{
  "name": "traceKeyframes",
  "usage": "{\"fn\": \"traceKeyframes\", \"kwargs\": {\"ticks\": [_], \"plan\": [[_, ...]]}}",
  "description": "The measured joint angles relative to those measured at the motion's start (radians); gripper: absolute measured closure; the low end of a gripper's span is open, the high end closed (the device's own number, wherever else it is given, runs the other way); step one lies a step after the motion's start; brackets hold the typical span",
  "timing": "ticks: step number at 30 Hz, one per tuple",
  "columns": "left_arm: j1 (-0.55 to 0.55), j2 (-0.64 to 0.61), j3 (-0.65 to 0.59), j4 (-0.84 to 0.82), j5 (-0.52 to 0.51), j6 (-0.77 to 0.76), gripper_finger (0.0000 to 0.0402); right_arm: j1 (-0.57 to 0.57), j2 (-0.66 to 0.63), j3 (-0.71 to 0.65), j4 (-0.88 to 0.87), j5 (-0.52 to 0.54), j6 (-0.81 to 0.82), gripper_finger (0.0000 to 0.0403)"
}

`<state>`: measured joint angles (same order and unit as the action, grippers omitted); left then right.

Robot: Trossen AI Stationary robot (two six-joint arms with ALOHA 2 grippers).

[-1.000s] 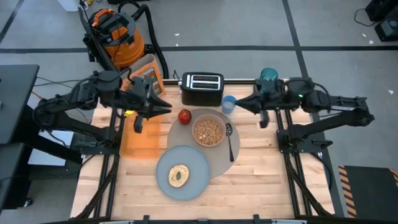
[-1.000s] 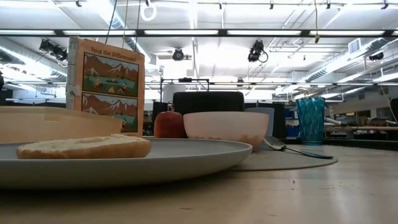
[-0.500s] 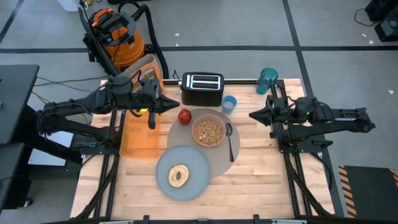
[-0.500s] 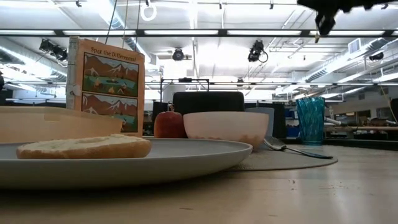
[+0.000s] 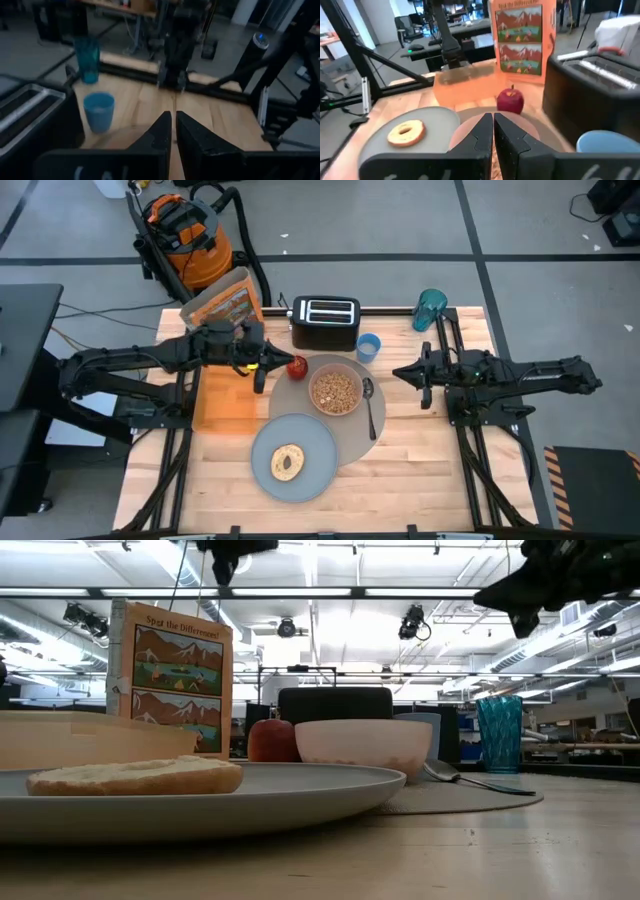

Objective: Arrange a breakfast setting
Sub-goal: Adjust the orange bowl on the gray table mat

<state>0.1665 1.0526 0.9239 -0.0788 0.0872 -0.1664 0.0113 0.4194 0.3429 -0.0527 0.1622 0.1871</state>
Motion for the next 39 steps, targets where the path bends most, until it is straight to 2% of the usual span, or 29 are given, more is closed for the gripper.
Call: {"fn": "traceKeyframes", "kwargs": {"ticks": [4,8,13,20,23,29,35,39], "plan": [[-0.016,-0.009,-0.042,0.001,-0.022,-0.010,0.0369,0.000,-0.013,0.000,0.024,0.002,-0.095,0.0382],[-0.049,-0.088,-0.114,0.017,-0.075,0.022,0.0370,0.001,-0.063,-0.001,0.044,-0.006,-0.132,0.0385],[-0.090,-0.257,-0.234,0.022,-0.079,0.123,0.0370,0.001,-0.156,-0.001,0.068,-0.088,-0.202,0.0387],[-0.093,-0.484,-0.348,0.023,-0.080,0.125,0.0370,0.001,-0.253,0.000,0.037,-0.136,-0.242,0.0387],[-0.093,-0.552,-0.382,0.023,-0.079,0.126,0.0370,0.001,-0.251,0.000,0.095,-0.176,-0.241,0.0386],[-0.093,-0.653,-0.457,0.026,-0.076,0.174,0.0370,0.001,-0.250,0.000,0.250,-0.181,-0.241,0.0384],[-0.093,-0.726,-0.562,0.031,-0.069,0.185,0.0370,0.001,-0.248,0.001,0.327,-0.168,-0.090,0.0384],[-0.093,-0.764,-0.642,0.076,-0.038,0.165,0.0370,0.001,-0.209,0.001,0.344,-0.041,0.049,0.0388]]}}
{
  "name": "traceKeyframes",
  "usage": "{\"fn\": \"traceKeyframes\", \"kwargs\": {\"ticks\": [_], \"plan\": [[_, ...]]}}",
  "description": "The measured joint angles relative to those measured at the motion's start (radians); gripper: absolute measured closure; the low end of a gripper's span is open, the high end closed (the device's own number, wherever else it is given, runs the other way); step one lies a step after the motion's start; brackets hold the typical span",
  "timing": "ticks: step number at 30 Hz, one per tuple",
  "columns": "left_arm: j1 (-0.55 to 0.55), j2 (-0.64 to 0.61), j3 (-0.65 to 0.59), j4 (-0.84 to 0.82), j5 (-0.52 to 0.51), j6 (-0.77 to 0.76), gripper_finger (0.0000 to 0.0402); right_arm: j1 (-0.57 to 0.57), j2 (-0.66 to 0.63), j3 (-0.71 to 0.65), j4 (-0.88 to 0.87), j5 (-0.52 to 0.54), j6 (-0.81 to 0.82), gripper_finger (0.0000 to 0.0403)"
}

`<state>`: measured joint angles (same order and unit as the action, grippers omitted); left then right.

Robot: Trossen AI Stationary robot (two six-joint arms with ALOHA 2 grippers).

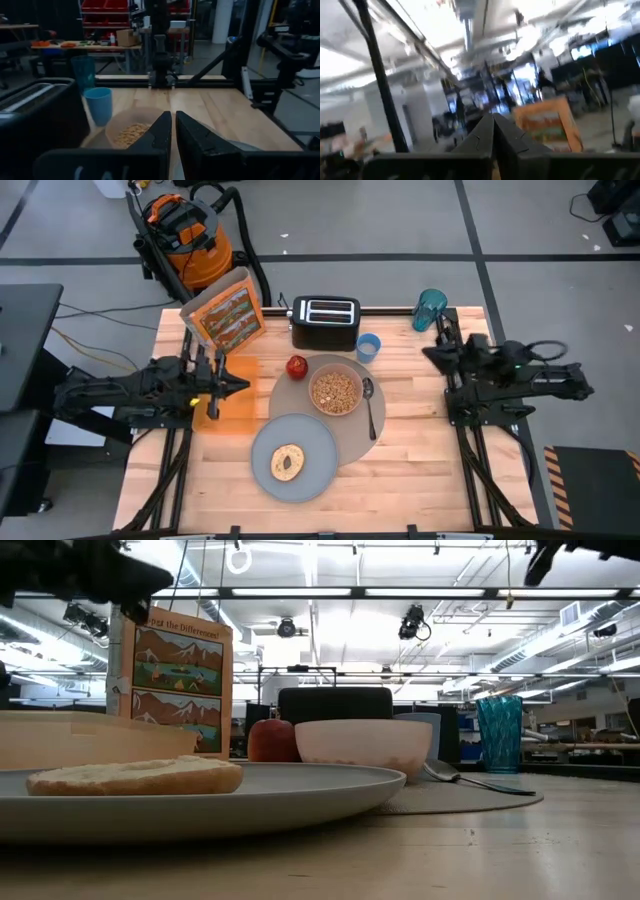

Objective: Arrange a breakfast setting
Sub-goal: Adjust the orange bowl on the gray table mat

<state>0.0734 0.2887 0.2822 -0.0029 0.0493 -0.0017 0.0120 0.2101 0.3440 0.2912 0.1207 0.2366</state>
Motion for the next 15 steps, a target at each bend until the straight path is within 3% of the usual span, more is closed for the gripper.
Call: {"fn": "traceKeyframes", "kwargs": {"ticks": [4,9,15], "plan": [[0.000,-0.039,-0.088,0.091,0.018,-0.019,0.0370,0.028,0.181,0.007,0.018,-0.047,0.056,0.0396],[0.000,-0.073,-0.178,0.174,0.021,-0.066,0.0369,0.084,0.547,0.129,-0.001,-0.039,0.061,0.0394],[0.000,-0.095,-0.220,0.175,0.057,-0.093,0.0369,0.118,0.922,0.412,-0.290,0.005,0.014,0.0396]]}}
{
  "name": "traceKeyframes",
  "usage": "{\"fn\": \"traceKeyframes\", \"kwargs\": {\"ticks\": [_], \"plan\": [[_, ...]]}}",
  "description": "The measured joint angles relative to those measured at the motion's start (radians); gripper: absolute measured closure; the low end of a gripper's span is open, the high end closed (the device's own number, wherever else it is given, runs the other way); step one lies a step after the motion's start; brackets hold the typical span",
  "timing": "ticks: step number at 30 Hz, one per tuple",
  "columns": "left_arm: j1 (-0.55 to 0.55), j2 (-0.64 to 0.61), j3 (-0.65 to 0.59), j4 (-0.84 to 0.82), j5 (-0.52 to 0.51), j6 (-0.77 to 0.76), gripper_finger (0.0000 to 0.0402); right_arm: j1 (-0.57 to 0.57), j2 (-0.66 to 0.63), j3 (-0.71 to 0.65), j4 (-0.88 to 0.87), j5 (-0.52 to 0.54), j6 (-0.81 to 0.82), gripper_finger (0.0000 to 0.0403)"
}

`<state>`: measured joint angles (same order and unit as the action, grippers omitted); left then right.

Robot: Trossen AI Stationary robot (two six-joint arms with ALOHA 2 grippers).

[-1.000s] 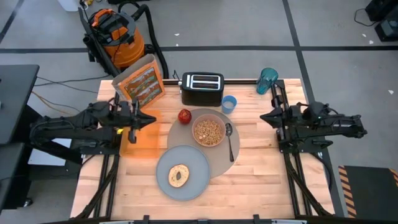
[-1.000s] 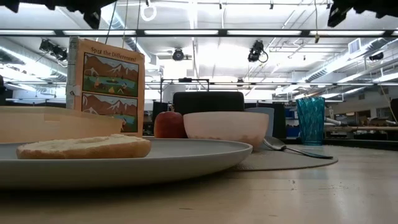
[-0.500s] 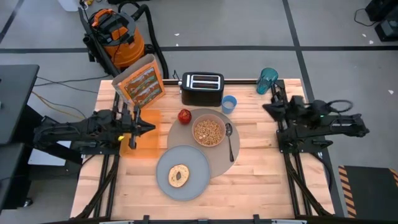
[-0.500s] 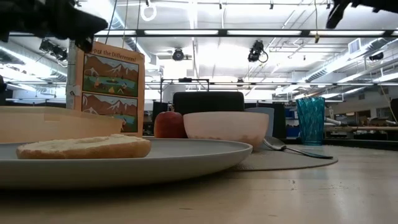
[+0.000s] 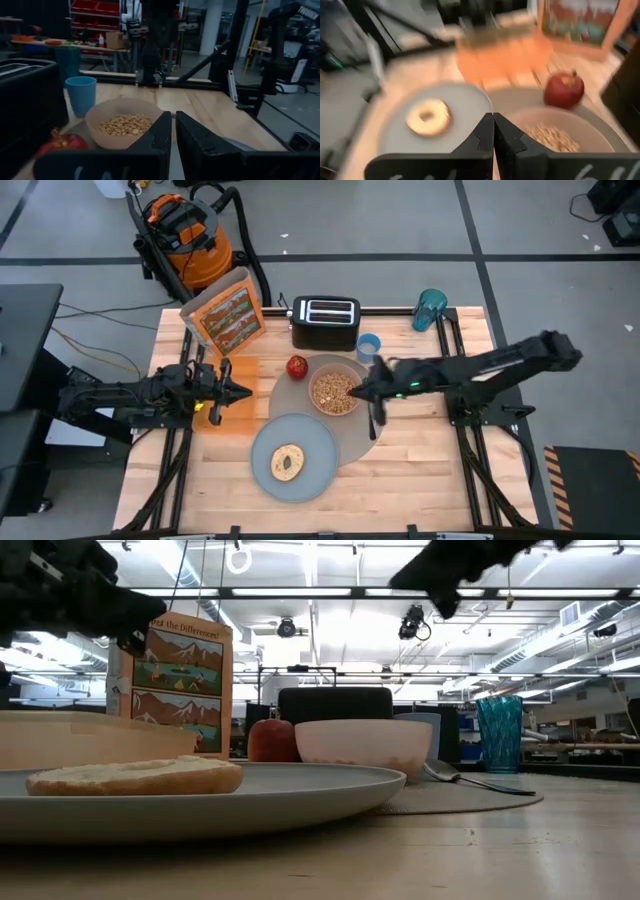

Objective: Arrange a breakfast setting
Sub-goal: Adjust the orange bowl on the gray table mat

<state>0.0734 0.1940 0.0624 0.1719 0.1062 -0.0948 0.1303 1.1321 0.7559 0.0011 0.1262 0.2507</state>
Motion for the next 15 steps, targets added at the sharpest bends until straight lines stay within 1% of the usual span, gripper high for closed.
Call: {"fn": "traceKeyframes", "kwargs": {"ticks": [3,6,8,11,15], "plan": [[0.000,0.000,-0.002,-0.009,0.026,0.001,0.0369,0.010,0.154,0.165,-0.189,0.040,-0.020,0.0396],[0.000,0.000,-0.002,-0.019,0.030,0.001,0.0369,0.015,0.289,0.312,-0.364,0.086,-0.020,0.0396],[0.000,0.000,-0.002,-0.022,0.030,0.001,0.0369,0.017,0.367,0.385,-0.441,0.094,-0.019,0.0396],[0.000,0.000,-0.005,-0.036,0.030,0.005,0.0369,0.018,0.466,0.457,-0.485,0.097,-0.018,0.0396],[0.000,0.000,-0.005,-0.044,0.030,0.001,0.0369,0.018,0.566,0.477,-0.499,0.095,0.033,0.0396]]}}
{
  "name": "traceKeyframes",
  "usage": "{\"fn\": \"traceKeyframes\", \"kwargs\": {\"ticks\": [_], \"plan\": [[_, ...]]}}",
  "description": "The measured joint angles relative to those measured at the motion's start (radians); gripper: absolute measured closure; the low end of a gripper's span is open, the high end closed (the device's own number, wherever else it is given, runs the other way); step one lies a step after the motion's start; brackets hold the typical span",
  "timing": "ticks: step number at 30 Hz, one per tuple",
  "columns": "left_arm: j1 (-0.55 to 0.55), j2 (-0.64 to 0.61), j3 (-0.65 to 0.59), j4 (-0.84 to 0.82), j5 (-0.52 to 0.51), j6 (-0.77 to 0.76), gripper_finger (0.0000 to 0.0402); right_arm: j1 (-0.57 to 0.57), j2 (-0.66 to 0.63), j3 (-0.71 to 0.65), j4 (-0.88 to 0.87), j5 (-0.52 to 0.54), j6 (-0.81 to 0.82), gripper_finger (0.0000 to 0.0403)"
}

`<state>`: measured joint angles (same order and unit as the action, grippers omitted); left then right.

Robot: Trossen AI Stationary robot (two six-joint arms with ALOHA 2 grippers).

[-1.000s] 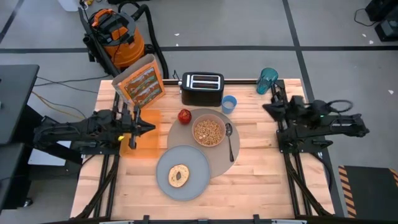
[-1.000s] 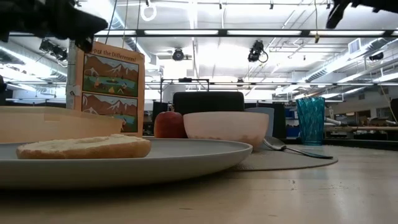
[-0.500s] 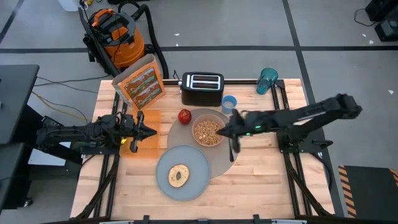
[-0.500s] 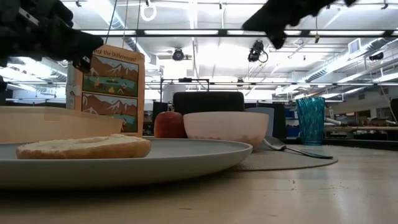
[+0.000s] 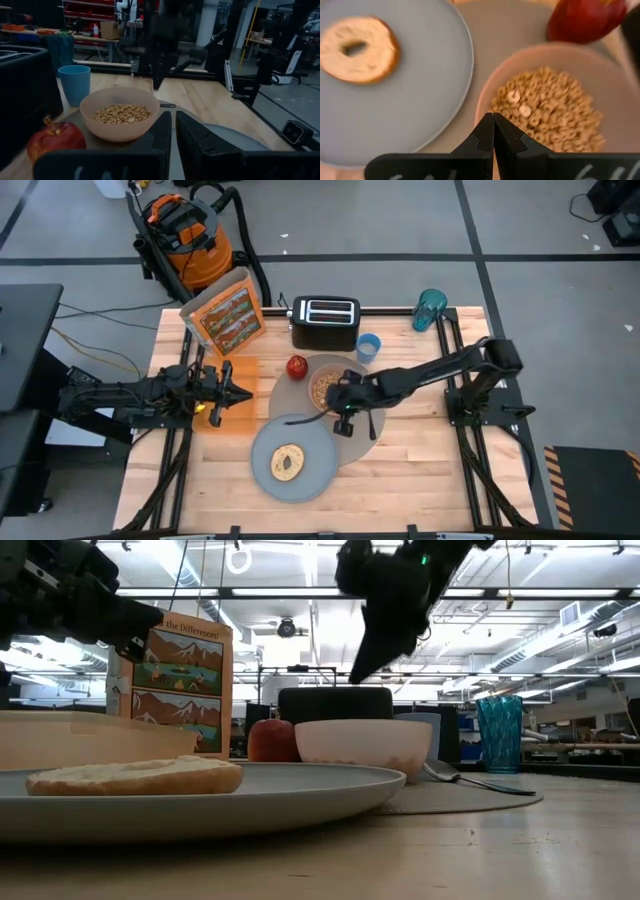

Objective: Arrange a breakfast setting
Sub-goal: Adjust the orange bowl on the gray table mat

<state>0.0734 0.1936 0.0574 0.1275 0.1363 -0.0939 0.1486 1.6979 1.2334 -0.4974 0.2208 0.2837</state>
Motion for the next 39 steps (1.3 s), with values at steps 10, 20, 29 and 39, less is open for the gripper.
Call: {"fn": "traceKeyframes", "kwargs": {"ticks": [10,20,29,39], "plan": [[0.000,0.000,0.000,0.000,0.000,-0.007,0.0369,-0.001,0.086,0.001,-0.009,-0.011,0.011,0.0396],[0.000,0.002,0.000,-0.007,0.001,-0.026,0.0369,-0.033,0.137,-0.001,0.020,-0.042,-0.056,0.0395],[0.000,0.002,0.000,-0.023,0.000,-0.018,0.0369,-0.036,0.148,0.000,0.054,-0.136,-0.056,0.0395],[0.000,0.002,0.000,-0.029,0.000,-0.015,0.0369,-0.034,0.143,0.000,0.102,-0.239,-0.087,0.0395]]}}
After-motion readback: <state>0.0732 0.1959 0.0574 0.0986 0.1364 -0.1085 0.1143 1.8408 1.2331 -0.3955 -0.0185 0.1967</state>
